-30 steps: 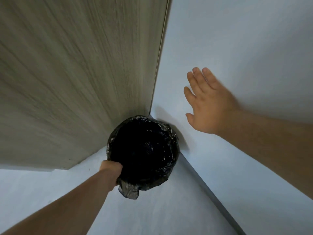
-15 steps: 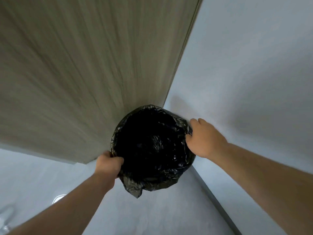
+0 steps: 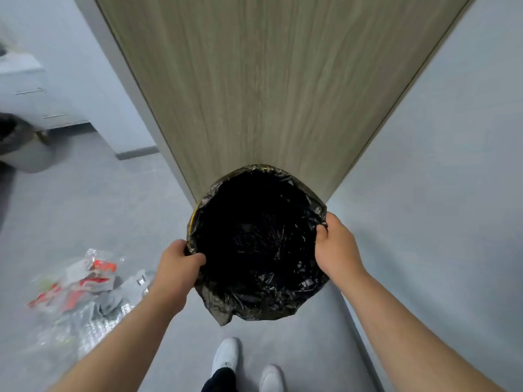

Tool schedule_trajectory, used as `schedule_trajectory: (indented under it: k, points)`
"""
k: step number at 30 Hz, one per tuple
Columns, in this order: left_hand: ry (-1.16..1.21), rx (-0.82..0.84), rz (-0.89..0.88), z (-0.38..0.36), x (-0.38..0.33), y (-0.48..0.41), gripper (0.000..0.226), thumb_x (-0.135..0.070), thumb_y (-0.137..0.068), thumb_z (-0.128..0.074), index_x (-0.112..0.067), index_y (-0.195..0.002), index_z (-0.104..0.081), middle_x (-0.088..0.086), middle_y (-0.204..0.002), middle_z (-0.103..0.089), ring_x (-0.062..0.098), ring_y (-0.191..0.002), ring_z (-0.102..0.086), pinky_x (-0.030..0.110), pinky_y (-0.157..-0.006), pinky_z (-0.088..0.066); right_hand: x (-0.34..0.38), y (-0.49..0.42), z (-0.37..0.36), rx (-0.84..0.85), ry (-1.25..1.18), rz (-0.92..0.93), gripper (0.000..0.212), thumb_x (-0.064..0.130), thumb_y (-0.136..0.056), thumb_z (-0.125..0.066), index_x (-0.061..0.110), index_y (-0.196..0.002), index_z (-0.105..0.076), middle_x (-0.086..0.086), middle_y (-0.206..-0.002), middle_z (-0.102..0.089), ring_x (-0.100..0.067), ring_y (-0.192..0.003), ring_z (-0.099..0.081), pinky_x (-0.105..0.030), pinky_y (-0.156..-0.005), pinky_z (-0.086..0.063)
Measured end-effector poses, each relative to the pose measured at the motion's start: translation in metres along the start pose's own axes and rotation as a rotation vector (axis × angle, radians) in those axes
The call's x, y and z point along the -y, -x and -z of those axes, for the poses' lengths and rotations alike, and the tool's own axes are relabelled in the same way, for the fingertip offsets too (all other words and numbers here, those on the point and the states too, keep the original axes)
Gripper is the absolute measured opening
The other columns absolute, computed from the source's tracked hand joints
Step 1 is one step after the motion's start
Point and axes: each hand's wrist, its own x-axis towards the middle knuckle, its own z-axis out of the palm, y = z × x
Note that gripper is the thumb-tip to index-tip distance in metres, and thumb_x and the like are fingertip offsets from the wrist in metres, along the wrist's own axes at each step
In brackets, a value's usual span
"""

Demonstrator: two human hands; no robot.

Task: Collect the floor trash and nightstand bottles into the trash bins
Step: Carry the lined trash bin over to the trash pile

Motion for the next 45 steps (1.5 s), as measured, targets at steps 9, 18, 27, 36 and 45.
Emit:
schedule_trajectory:
  k: [9, 18, 27, 36, 45]
  points:
    - [0.190, -0.196, 0.011, 0.187, 0.007, 0.167, 0.027, 0.007, -0.072, -0.051, -0.013, -0.088, -0.061, 0.018, -0.082, -0.065, 0.032, -0.075, -0.062, 0.038, -0.061, -0.045, 0.153, 0.137, 0.003, 0.219, 0.100, 0.386, 0.016, 0.024, -0.100, -0.033, 0.018, -0.095, -0.048, 0.011, -0.073, -0.048, -0.008, -0.062, -0.043, -0.019, -0.051, -0.033]
    - [0.386, -0.489, -0.014, 0.369, 0.053, 0.247, 0.011, -0.004, -0.069, -0.057, -0.005, -0.081, -0.057, 0.015, -0.072, -0.062, 0.026, -0.066, -0.058, 0.033, -0.059, -0.040, 0.326, 0.230, -0.093, 0.466, 0.098, 0.664, 0.022, 0.016, -0.096, -0.035, 0.010, -0.079, -0.047, -0.010, -0.075, -0.059, -0.021, -0.063, -0.051, -0.033, -0.055, -0.039]
    - [0.470, -0.642, -0.008, 0.503, 0.071, 0.230, 0.007, -0.001, -0.076, -0.056, -0.001, -0.082, -0.052, 0.015, -0.072, -0.054, 0.022, -0.066, -0.053, 0.033, -0.060, -0.036, 0.440, 0.265, -0.198, 0.472, 0.114, 0.828, 0.019, 0.013, -0.094, -0.039, 0.010, -0.079, -0.049, -0.004, -0.073, -0.057, -0.013, -0.065, -0.050, -0.023, -0.052, -0.034]
    - [0.472, -0.744, 0.010, 0.580, 0.032, 0.145, 0.011, 0.003, -0.079, -0.054, -0.007, -0.082, -0.054, 0.014, -0.076, -0.058, 0.024, -0.065, -0.058, 0.030, -0.057, -0.043, 0.541, 0.215, -0.293, 0.528, 0.085, 0.866, 0.023, 0.011, -0.093, -0.038, 0.011, -0.070, -0.039, -0.003, -0.069, -0.050, -0.013, -0.061, -0.044, -0.027, -0.050, -0.029]
    - [0.462, -0.879, 0.072, 0.661, 0.004, 0.077, 0.021, 0.007, -0.080, -0.052, -0.012, -0.071, -0.050, 0.007, -0.065, -0.052, 0.021, -0.059, -0.051, 0.030, -0.056, -0.038, 0.636, 0.182, -0.388, 0.651, 0.030, 0.924, 0.023, 0.009, -0.093, -0.038, 0.016, -0.072, -0.045, 0.000, -0.071, -0.054, -0.014, -0.066, -0.050, -0.026, -0.051, -0.033]
